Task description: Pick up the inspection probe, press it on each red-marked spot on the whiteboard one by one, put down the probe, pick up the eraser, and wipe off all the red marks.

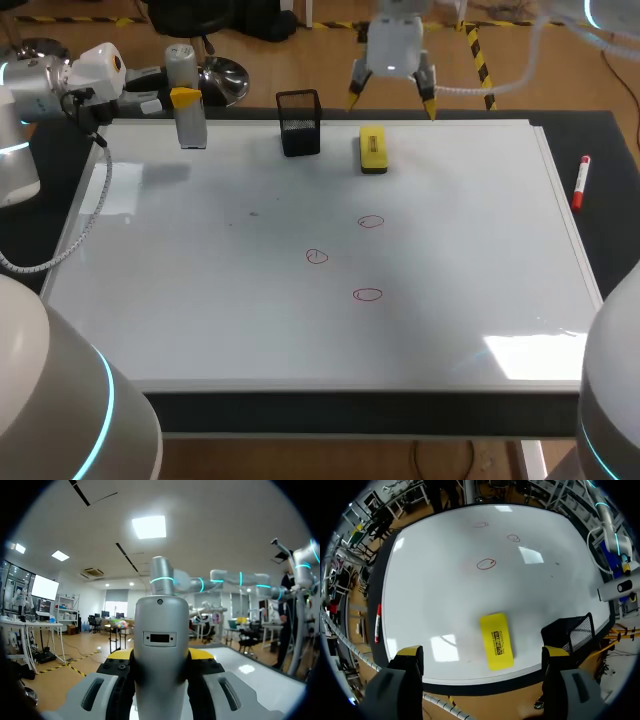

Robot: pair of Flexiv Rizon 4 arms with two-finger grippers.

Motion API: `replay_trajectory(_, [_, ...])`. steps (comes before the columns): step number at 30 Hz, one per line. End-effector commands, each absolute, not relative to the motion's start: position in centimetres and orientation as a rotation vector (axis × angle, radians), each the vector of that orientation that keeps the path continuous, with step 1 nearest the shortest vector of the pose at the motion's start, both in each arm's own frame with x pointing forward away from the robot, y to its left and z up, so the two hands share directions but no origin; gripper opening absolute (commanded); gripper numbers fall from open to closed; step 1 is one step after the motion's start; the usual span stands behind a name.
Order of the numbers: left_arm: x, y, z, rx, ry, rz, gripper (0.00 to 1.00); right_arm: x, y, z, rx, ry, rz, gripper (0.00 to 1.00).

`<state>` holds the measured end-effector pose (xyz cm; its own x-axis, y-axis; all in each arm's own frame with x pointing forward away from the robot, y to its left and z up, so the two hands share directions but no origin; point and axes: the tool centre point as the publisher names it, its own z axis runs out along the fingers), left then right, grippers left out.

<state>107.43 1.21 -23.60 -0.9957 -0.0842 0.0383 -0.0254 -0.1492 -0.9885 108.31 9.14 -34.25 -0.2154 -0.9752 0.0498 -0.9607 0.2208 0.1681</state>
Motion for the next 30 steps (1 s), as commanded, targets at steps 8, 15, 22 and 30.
replay_trajectory(8, [107.5,1.2,-23.6,-0.127,2.022,-2.351,0.0,107.9,8.8,-34.5,1.878,-2.475,-0.046,1.0])
replay_trajectory(15, [107.5,1.2,-23.6,-0.127,2.022,-2.351,0.0,107.7,8.8,-35.1,1.922,-2.476,-0.073,1.0])
replay_trajectory(22, [107.5,1.2,-23.6,-0.127,2.022,-2.351,0.0,107.7,9.1,-35.7,1.974,-2.439,-0.093,1.0])
replay_trajectory(30, [107.5,1.2,-23.6,-0.127,2.022,-2.351,0.0,108.3,9.8,-36.8,2.005,-2.399,-0.103,1.0])
